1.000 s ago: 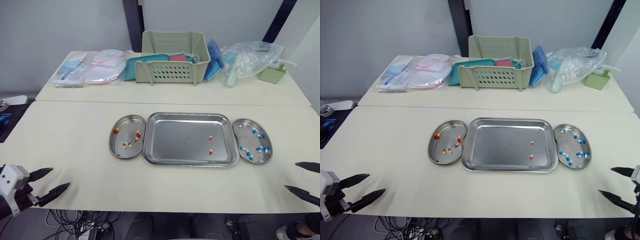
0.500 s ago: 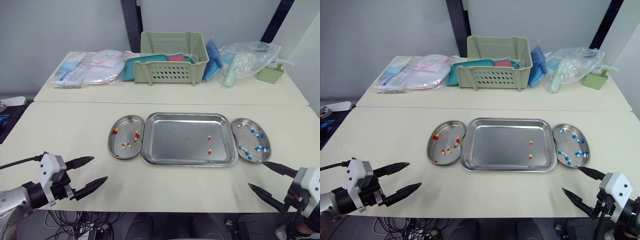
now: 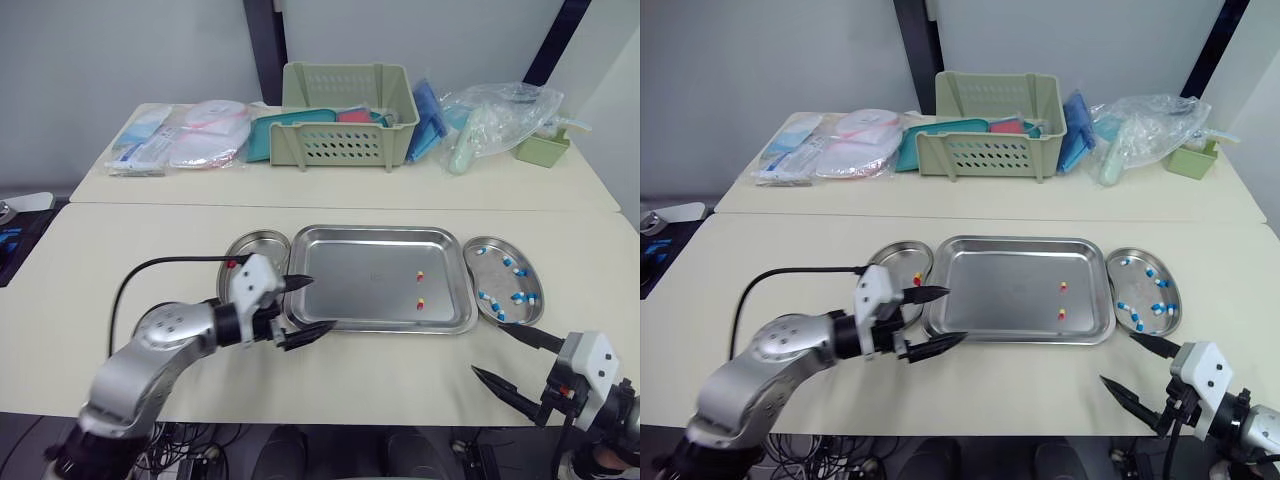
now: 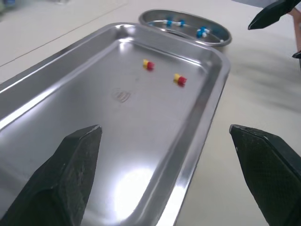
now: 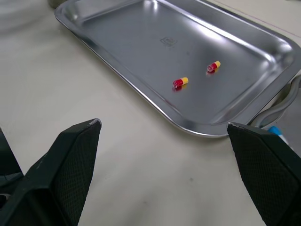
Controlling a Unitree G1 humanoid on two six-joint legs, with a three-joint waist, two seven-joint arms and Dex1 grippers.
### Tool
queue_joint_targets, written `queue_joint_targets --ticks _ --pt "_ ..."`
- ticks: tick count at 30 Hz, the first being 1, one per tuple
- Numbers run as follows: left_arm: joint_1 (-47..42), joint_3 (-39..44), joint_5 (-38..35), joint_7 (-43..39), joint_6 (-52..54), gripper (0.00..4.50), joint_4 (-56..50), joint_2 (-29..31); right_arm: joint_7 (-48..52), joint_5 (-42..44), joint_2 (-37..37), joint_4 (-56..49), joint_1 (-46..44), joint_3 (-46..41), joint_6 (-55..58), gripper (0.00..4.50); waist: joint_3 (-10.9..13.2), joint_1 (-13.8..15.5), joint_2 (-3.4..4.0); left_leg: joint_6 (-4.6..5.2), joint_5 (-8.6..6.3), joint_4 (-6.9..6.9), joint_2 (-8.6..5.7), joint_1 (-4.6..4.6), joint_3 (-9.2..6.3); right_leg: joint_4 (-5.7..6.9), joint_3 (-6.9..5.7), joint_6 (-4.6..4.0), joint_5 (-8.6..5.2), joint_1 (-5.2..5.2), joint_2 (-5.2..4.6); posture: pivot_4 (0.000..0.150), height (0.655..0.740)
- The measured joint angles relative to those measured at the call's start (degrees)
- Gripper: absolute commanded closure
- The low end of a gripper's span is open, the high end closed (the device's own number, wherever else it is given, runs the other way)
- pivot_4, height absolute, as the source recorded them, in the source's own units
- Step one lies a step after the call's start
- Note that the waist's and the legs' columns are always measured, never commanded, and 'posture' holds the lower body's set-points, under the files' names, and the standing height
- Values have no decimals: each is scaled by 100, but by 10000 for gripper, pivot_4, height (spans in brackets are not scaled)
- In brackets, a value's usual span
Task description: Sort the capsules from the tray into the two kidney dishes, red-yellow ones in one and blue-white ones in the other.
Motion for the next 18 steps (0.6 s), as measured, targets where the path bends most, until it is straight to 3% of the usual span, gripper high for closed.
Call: queue_joint_targets --ticks 2,5,9,18 --pt "-400 -323 134 -183 -42 5936 340 -156 -70 -1 13 -82 23 62 28 0 0 6 -1 0 0 3 -2 -2 0 0 0 0 0 0 0 1500 7400" --pt "-1093 -834 406 -468 -270 15971 989 -534 -204 1 42 -251 33 182 81 0 0 22 -2 0 0 5 -3 -5 -1 -2 -2 0 0 1 0 1500 7400" --pt "-1827 -1417 910 -811 -718 15971 1946 -1040 -376 5 58 -384 83 240 163 0 1 25 -3 0 0 6 -4 -6 -1 -3 -2 1 0 0 0 1500 7400" --pt "-2625 -1878 1667 -1143 -1550 15971 3704 -1936 -377 -20 226 -200 312 263 -68 0 2 12 -4 1 0 8 -4 -7 -1 -2 -2 1 0 0 0 1500 7400"
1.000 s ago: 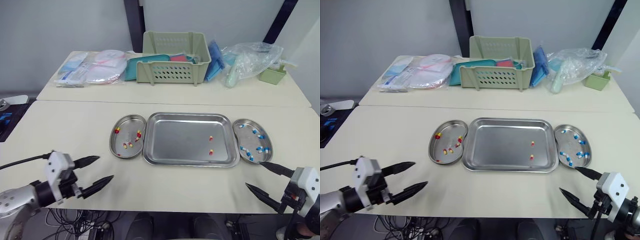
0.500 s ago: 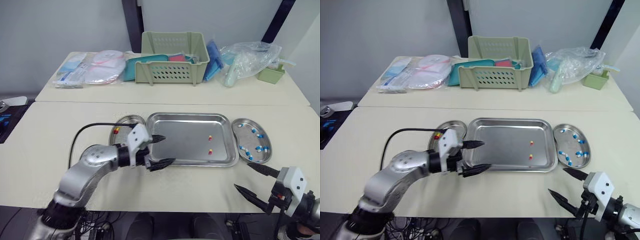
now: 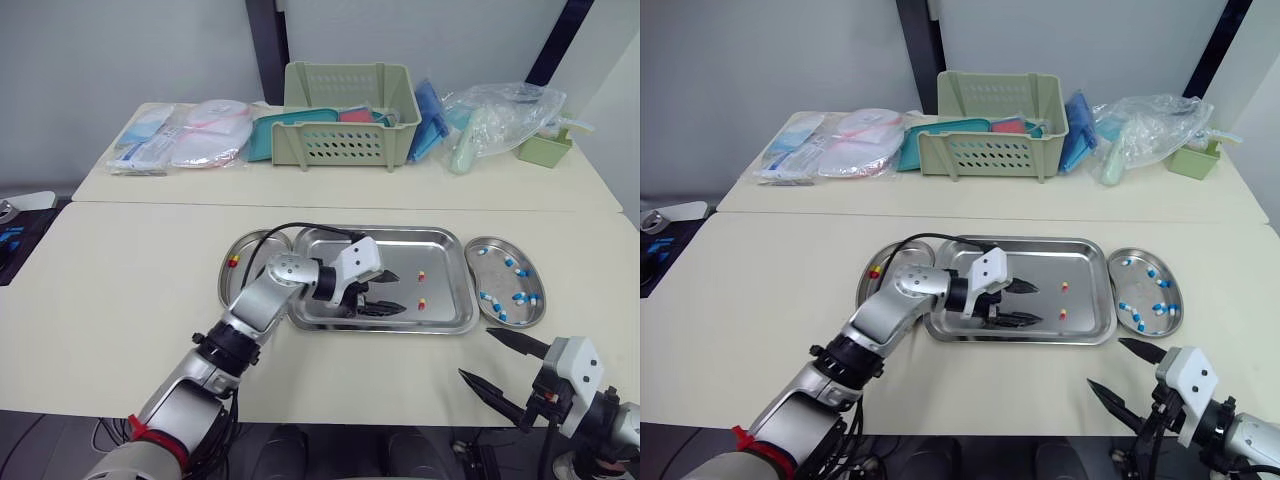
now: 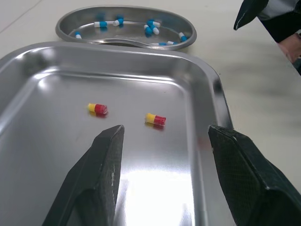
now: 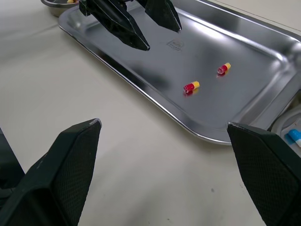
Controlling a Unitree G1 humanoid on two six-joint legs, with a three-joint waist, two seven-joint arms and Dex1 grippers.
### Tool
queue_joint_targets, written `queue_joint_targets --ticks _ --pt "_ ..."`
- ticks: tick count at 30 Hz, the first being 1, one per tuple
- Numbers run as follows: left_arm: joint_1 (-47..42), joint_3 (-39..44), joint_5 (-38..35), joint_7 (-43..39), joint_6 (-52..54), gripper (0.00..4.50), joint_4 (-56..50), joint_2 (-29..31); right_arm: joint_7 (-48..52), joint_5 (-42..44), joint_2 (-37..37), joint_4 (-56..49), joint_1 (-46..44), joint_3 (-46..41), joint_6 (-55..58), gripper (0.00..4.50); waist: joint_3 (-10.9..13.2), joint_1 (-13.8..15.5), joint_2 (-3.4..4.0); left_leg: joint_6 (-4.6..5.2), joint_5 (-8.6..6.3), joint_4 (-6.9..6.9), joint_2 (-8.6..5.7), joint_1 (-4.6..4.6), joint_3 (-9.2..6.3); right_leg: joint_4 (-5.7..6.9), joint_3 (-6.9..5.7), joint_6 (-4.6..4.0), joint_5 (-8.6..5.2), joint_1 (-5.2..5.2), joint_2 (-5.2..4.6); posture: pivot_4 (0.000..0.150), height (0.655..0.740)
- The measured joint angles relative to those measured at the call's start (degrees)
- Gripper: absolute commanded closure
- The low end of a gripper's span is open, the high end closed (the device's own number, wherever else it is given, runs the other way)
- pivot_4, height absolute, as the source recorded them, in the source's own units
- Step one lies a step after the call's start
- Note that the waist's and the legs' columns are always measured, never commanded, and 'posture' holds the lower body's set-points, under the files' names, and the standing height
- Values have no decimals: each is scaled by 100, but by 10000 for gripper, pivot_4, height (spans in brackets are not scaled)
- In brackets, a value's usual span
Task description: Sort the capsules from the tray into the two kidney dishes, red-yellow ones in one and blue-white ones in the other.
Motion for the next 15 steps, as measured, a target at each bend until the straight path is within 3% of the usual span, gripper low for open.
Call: queue_joint_targets --ticks 15 --pt "-806 -38 795 -406 -1020 15971 2466 -1114 67 -50 243 513 281 10 -787 0 1 2 -1 0 0 2 -2 -1 0 0 0 1 0 0 -1 1500 7400"
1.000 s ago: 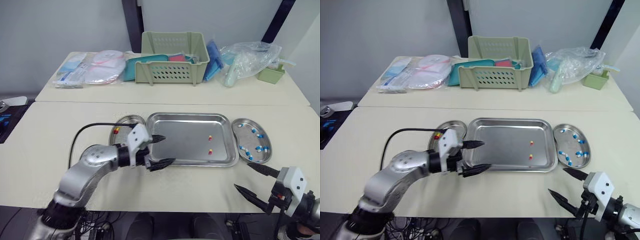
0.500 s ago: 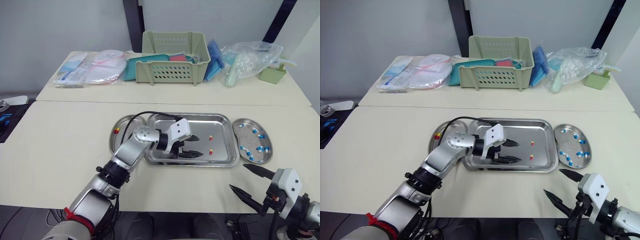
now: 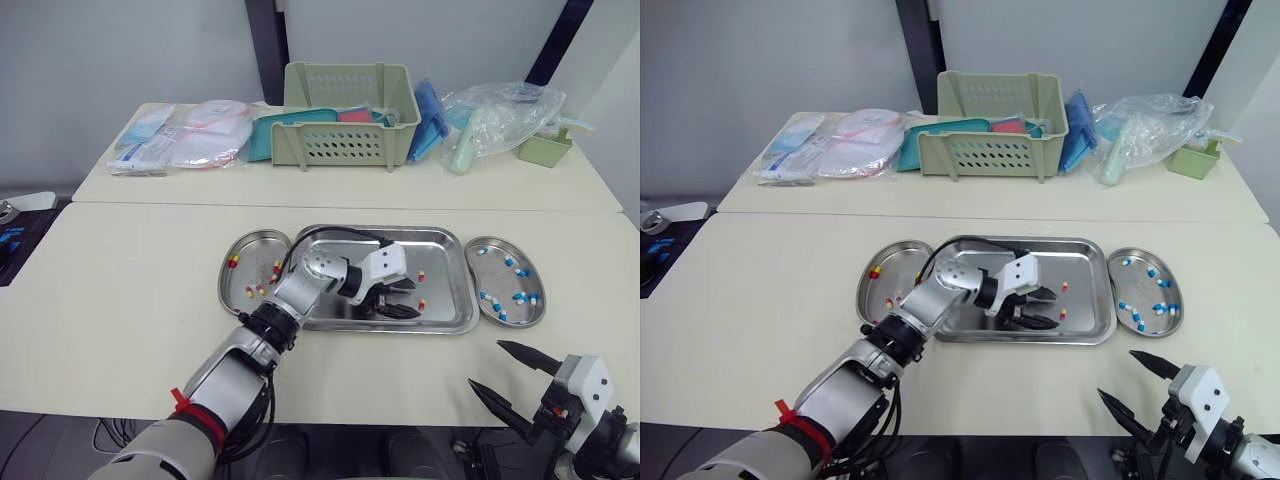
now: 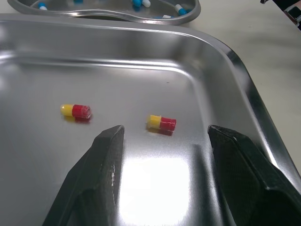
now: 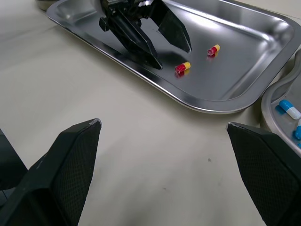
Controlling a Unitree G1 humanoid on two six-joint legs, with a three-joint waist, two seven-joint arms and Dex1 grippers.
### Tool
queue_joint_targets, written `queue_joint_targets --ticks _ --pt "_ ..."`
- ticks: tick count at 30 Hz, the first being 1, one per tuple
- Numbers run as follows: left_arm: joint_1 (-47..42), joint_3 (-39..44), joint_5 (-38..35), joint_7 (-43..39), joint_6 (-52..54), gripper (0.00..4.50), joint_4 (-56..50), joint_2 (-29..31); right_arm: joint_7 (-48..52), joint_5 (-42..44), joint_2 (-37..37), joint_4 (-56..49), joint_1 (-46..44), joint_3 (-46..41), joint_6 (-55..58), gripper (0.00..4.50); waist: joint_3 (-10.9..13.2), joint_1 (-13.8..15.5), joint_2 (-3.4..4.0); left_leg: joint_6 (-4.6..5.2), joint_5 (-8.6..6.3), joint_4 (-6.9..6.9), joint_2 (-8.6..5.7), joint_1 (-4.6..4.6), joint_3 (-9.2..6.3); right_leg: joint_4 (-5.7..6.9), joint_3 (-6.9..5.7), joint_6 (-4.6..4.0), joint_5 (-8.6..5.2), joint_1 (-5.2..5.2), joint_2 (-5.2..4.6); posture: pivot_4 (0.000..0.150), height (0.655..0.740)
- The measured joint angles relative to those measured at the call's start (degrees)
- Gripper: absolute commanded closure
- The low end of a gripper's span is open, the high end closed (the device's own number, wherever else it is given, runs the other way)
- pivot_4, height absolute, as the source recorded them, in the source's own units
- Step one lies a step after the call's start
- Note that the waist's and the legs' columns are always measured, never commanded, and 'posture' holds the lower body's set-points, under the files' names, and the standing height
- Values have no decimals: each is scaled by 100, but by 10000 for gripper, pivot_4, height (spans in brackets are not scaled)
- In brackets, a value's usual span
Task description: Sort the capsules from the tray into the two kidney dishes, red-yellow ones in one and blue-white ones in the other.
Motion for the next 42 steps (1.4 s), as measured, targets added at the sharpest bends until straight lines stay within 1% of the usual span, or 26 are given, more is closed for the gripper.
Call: queue_joint_targets --ticks 10,13,17,19,24,27,29,33,35,39,42 --pt "-255 44 293 -12 -364 15971 585 -369 -225 1 5 -95 2 104 67 0 0 3 0 0 0 0 -1 1 0 0 0 1 0 1 0 1500 7400" --pt "-294 58 370 -9 -400 22166 676 -414 -317 7 4 -228 3 131 175 0 -1 1 1 0 0 0 -1 1 0 0 0 1 0 1 0 1500 7400" --pt "-383 64 486 -7 -398 35231 759 -447 -426 26 -6 -421 2 139 343 0 -1 1 1 0 0 0 -1 1 -1 0 0 1 0 1 0 1500 7400" --pt "-401 73 528 -16 -394 40982 761 -451 -464 31 -17 -497 -2 139 425 0 -2 1 2 0 0 0 -1 2 -1 0 0 1 0 2 0 1500 7400" --pt "-360 84 536 -77 -382 41111 672 -372 -561 32 -63 -616 -149 152 573 0 -2 -5 2 0 0 0 -1 2 -1 1 0 1 0 2 0 1500 7400" --pt "-174 85 516 -167 -188 41111 170 -153 -552 19 -190 -648 -247 170 594 0 -2 -12 3 -1 1 0 0 1 -3 2 -1 1 0 0 0 1500 7400" --pt "-28 226 448 -195 126 41111 -418 126 -520 12 -268 -648 -310 183 597 0 -2 -17 4 -1 1 0 1 0 -2 4 0 1 0 -1 0 1500 7400" --pt "268 633 163 -251 972 41111 -1964 819 -325 6 -505 -648 -534 307 596 0 -5 -14 8 -1 1 0 2 1 -5 2 -2 1 0 1 0 1500 7400" --pt "556 852 -7 -210 1522 41111 -2777 1167 -203 9 -643 -645 -729 460 597 0 -5 -18 9 -2 1 0 2 1 -4 2 0 1 0 1 0 1500 7400" --pt "1390 1501 -394 68 2682 41111 -4308 1994 66 14 -837 -605 -1304 968 606 0 -5 -58 10 -2 1 0 7 5 -6 4 0 0 0 0 2 1500 7400" --pt "1860 2227 -678 431 3496 41111 -5088 2473 195 0 -873 -508 -1696 1351 604 0 -4 -14 8 -1 1 6 6 0 -11 3 -5 0 0 1 0 1500 7400"
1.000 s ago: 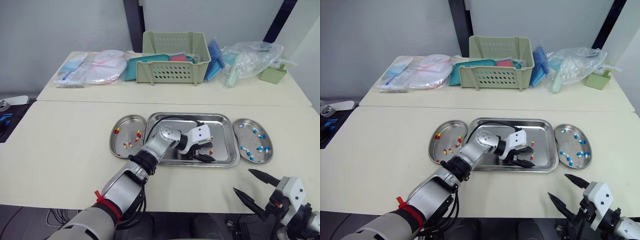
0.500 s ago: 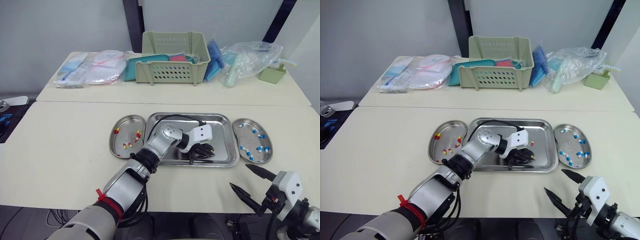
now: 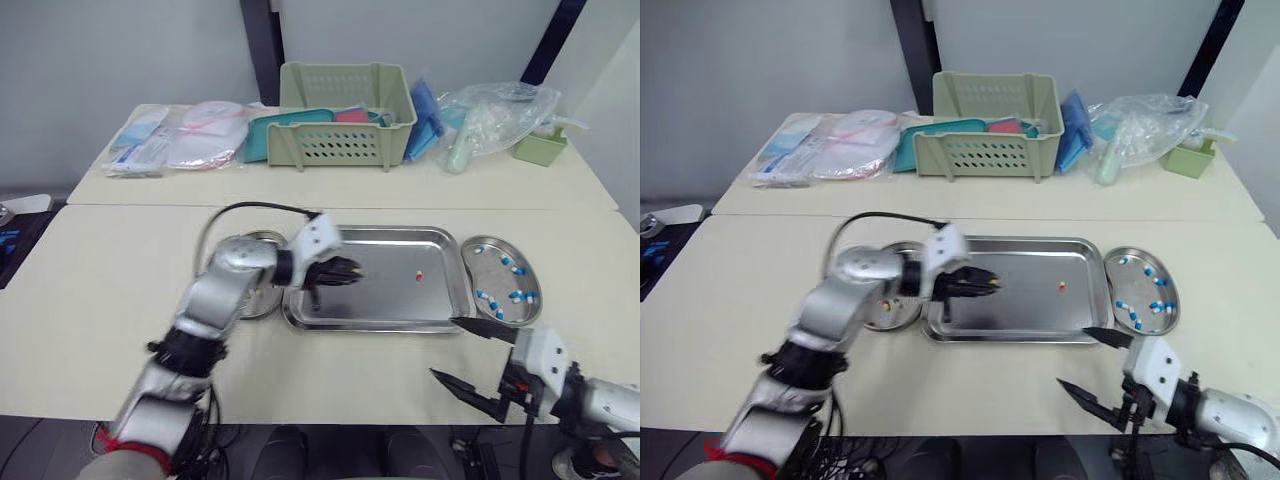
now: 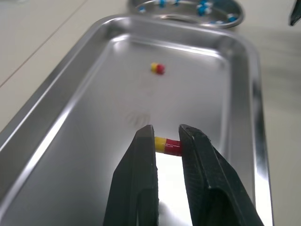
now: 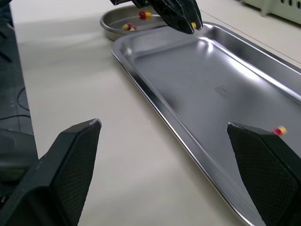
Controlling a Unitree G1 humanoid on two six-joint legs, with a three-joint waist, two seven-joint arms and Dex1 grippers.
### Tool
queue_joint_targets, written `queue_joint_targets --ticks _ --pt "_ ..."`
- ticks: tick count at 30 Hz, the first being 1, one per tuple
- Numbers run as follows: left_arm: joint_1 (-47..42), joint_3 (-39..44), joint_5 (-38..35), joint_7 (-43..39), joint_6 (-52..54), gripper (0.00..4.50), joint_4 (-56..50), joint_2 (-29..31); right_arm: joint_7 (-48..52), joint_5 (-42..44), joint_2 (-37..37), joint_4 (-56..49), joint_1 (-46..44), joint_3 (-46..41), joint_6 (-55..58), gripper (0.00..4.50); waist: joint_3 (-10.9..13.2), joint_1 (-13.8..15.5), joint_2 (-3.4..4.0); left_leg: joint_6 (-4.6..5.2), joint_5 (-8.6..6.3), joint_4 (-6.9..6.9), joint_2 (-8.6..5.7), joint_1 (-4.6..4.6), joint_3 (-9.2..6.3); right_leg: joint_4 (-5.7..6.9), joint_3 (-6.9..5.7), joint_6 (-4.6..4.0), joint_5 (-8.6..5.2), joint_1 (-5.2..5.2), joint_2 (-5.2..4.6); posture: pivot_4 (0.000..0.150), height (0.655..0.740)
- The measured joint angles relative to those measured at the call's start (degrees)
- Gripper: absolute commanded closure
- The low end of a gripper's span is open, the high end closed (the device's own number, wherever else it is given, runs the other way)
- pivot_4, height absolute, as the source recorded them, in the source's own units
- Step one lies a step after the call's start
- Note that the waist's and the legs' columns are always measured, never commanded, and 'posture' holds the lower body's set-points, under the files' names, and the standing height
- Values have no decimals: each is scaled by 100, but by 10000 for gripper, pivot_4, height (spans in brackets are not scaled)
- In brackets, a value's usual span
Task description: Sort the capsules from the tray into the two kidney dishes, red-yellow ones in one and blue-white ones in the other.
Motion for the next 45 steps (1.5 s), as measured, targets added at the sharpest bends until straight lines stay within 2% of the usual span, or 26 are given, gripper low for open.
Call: queue_joint_targets --ticks 6,14,15,16,23,30,33,38,41,45 --pt "1054 1357 -424 697 1020 41111 -916 602 124 -4 0 232 -586 506 2 0 3 21 -7 0 0 1 0 -3 -4 0 -4 0 0 -1 -2 1500 7400" --pt "1396 1658 -728 1120 756 41111 -715 650 163 -1 39 582 -1074 758 3 0 5 30 -11 0 -1 2 -1 -2 -3 0 -4 0 0 -1 -2 1500 7400" --pt "1393 1668 -755 1199 700 34050 -598 619 163 -1 39 628 -1105 788 4 0 5 24 -11 1 -1 2 -1 -1 -3 0 -4 0 0 -1 -2 1500 7400" --pt "1393 1668 -775 1244 671 32293 -473 612 163 -1 39 663 -1124 805 4 0 6 20 -11 1 -1 2 0 -2 -3 1 -4 0 0 -2 -2 1500 7400" --pt "1393 1668 -858 1321 326 9767 -181 659 153 2 37 711 -1130 810 4 0 6 17 -11 1 -1 2 0 -2 -3 1 -4 -1 0 -4 -2 1500 7400" --pt "1615 1804 -1074 1281 55 9767 -182 867 14 2 40 704 -1108 764 26 0 6 5 -10 1 -1 0 1 -2 -2 2 -2 -1 0 -5 -2 1500 7400" --pt "1981 2176 -1221 1152 -153 9767 -179 1110 -119 116 -20 580 -851 325 158 0 6 5 -10 1 -1 -5 2 -2 0 0 -1 -1 0 -7 -2 1500 7400" --pt "3100 3199 -1255 760 -964 9767 217 1484 -58 372 -399 614 -3 -1224 373 0 6 15 -10 1 -1 -12 2 3 7 -2 3 -1 0 -5 -3 1500 7400" --pt "3735 3459 -1145 571 -1344 9767 650 1670 276 436 -676 1010 411 -2065 375 0 6 15 -11 2 -2 -14 1 8 13 -3 7 -2 0 -1 -4 1500 7400" --pt "4281 3643 -1049 206 -1922 2060 1353 1777 654 403 -1020 1649 565 -2740 341 0 5 8 -12 2 -2 -17 3 10 15 -3 7 -3 0 -2 -3 1500 7400"
